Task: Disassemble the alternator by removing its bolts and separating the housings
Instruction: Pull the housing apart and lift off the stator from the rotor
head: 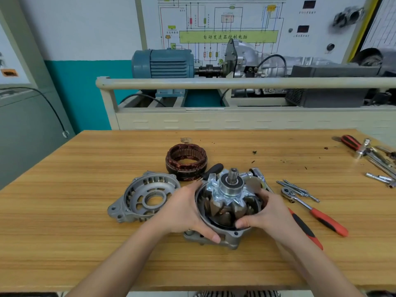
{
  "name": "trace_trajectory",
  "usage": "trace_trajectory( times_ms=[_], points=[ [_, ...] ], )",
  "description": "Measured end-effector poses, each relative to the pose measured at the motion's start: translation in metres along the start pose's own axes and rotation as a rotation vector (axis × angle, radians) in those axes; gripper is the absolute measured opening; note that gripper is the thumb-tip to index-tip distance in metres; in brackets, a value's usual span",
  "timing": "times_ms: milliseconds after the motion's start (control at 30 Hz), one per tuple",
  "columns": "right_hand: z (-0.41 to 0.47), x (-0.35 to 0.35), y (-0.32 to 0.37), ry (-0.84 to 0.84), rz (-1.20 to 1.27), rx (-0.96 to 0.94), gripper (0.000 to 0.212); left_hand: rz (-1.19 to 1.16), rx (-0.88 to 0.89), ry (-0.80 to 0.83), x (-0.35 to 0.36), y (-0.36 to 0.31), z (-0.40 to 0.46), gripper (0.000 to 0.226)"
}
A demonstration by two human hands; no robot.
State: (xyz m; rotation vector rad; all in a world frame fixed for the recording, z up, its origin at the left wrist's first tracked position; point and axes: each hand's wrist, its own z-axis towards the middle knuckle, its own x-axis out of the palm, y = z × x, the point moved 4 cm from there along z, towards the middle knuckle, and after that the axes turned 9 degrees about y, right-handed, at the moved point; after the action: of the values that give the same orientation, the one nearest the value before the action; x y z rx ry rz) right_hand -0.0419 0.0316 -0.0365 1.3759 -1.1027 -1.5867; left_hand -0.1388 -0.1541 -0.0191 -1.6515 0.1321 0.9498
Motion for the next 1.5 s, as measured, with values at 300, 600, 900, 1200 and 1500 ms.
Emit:
trace_trajectory(
  times_ms=[300,600,900,1200,1500],
  points=[
    [0.003,0.017,0.013,0.092,-0.090,-0.054,0.121,-0.020,-0.106,0.056,-0.007,0.007,0.000,0.110],
    [0.001,0.016,0.011,0.046,-0.111,-0.089,0.125,-0.038,-0.124,0.073,-0.006,0.007,0.001,0.110],
    [-0.004,0.013,0.009,0.050,-0.091,-0.064,0.134,-0.129,-0.083,0.087,-0.003,0.002,0.004,0.111],
    [-0.005,0.013,0.012,0.060,-0.133,-0.003,0.150,-0.388,-0.099,0.011,0.008,0.014,0.005,0.091],
    [-0.002,0.016,0.010,0.014,-0.126,-0.041,0.139,-0.427,-0.078,-0.026,0.014,0.016,0.002,0.093]
  ],
)
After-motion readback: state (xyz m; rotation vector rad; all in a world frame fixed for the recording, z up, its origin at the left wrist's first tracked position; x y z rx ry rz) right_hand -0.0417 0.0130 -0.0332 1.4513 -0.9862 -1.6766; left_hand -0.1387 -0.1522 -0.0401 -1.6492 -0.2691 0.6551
